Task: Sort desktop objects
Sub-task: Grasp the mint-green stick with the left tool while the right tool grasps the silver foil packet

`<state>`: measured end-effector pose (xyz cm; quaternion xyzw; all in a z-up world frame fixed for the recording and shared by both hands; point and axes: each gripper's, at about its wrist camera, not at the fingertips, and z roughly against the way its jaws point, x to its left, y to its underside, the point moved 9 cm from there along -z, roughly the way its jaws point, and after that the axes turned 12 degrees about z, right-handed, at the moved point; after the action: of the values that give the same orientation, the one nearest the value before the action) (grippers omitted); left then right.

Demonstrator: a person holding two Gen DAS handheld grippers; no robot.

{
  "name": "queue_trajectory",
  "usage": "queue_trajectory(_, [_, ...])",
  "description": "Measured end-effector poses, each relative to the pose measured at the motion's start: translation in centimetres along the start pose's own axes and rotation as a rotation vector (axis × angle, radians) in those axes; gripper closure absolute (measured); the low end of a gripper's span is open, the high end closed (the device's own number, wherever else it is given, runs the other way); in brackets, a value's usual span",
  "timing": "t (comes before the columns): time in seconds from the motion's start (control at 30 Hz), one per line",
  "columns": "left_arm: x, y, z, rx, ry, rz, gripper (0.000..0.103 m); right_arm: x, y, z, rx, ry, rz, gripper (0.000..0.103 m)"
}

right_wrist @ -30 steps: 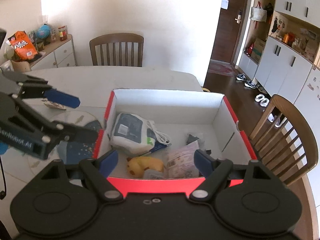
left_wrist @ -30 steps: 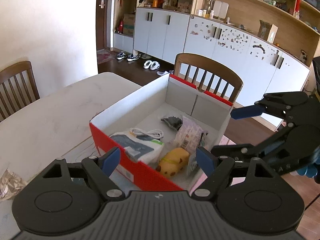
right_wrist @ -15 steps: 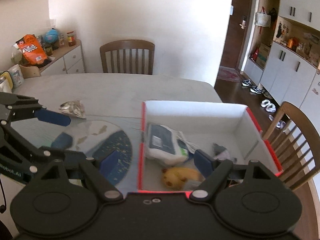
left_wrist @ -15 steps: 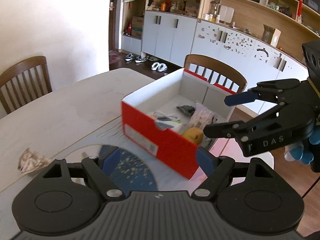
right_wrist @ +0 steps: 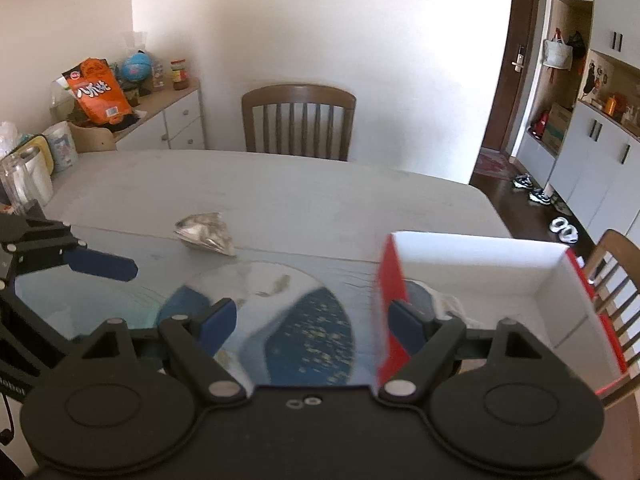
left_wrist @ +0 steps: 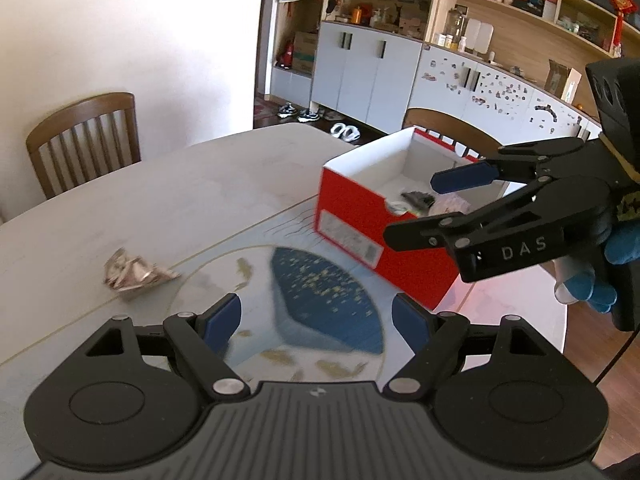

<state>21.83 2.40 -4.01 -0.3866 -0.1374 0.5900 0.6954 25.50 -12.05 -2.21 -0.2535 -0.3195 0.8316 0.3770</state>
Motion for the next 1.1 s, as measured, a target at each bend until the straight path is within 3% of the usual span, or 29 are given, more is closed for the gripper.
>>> queue_trajectory(0.27, [3.1,1.8,1.4,-0.001,-0.031,-0.014,0.020,3.6,-1.5,-1.5,-0.010,-0.042,0.014,0.020])
queue_trajectory(0.43, [5.1,3.6,0.9,0.021,-0.056,0.024,0.014,4.9,-2.6,-3.1,-0.014,-0.072,0.053,0.017])
queue_trajectory(0.5, [6.1,4.4,0.3,0.037,-0.067,0.050,0.005,5.3,-3.0,-3.9,-0.015,-0.087,0.066,0.016])
queue_trajectory(0.57, [6.8,5.0,-0.2,0.045,-0.072,0.074,0.002,5.7,-3.3,-4.8,-0.015,-0.106,0.077,0.014])
queue_trajectory(0.87, [9.3,7.3,-3.7,0.063,-0.162,0.136,0.002,6.7,-4.1,-9.6,-0.007,-0.182,0.107,0.008])
queue_trajectory(1.1, [10.2,7.5,-5.6,0.013,-0.229,0.163,0.002,8.1,-4.5,-13.6,0.007,-0.236,0.142,0.008])
